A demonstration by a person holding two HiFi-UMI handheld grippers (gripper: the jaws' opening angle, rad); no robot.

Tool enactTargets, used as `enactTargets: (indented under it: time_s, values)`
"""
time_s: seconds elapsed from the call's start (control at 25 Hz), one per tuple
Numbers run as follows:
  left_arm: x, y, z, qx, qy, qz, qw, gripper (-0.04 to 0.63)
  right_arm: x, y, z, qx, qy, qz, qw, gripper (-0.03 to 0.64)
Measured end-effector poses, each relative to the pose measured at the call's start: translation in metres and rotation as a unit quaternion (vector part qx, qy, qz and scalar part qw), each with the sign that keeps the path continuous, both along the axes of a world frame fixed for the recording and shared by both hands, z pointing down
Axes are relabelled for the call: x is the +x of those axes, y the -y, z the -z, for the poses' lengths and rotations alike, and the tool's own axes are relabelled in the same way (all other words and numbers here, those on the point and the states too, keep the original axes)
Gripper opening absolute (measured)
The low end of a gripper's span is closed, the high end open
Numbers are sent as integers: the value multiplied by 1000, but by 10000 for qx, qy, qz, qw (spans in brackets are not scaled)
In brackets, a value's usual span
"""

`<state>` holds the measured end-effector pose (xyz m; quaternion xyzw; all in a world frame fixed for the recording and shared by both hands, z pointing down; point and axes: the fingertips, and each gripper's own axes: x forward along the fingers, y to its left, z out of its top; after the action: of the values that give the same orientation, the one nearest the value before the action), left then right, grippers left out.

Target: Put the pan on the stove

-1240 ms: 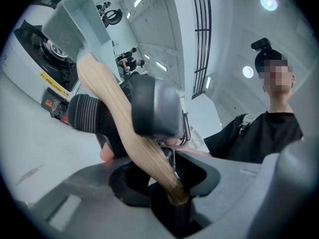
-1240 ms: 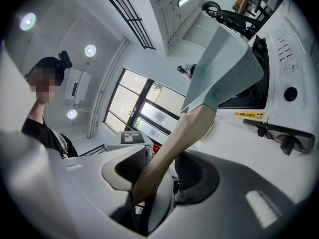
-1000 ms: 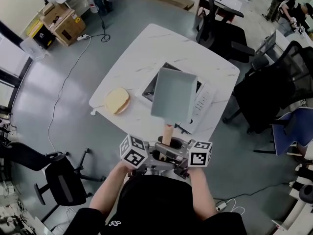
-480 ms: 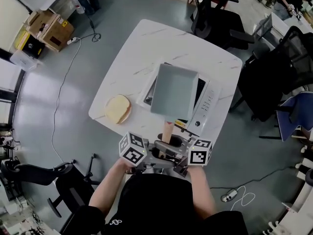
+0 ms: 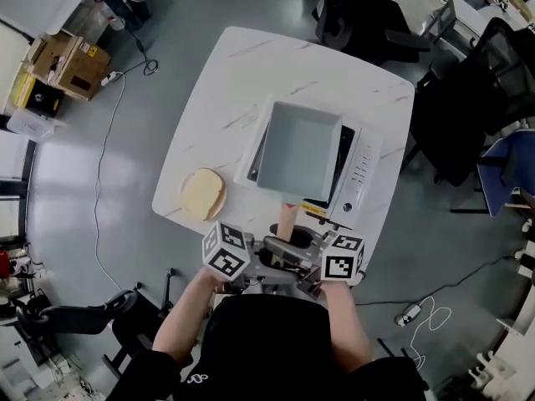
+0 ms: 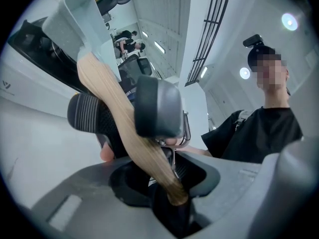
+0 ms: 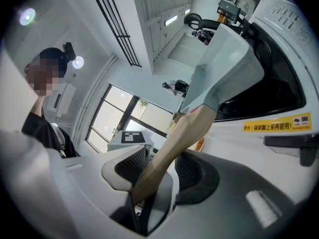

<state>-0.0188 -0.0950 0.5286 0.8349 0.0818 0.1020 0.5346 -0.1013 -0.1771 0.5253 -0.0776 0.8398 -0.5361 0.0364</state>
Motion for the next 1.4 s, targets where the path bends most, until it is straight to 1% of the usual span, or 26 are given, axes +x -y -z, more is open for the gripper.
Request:
enactTargets:
  time_s: [0.28,0.52,0.84,0.96,1.08,1.2,1.28,1.4]
  values:
    - [-14,2,-5,-27,-134,-341,9993,147,-9,8,-6,-45,-106,-380,9992,189]
    - [-24,5,-7,-62,-178,-523,9985,147,-16,14,-10,-56,-169,-569,9982,189]
    - [-31,1,-15,-87,-161,-784,9968,141,-20,13,-15,23,-267,-697,9972,189]
    - [-32,0,-16,-111,-166,-813,9965,140,-21,12,-17,33,-285,-706,9971,189]
    - [-32,2,-14,-229,-250,-752,9966,140,-20,13,-15,-19,-208,-734,9971,189]
    - [-33,4,-14,-316,-219,-713,9967,140,-19,13,-16,-39,-184,-751,9970,189]
    - [-34,4,-11,-300,-256,-727,9966,140,-20,14,-14,-117,-128,-792,9967,190]
    - [-36,4,-8,-174,-273,-788,9964,141,-21,16,-12,-199,-111,-840,9962,189]
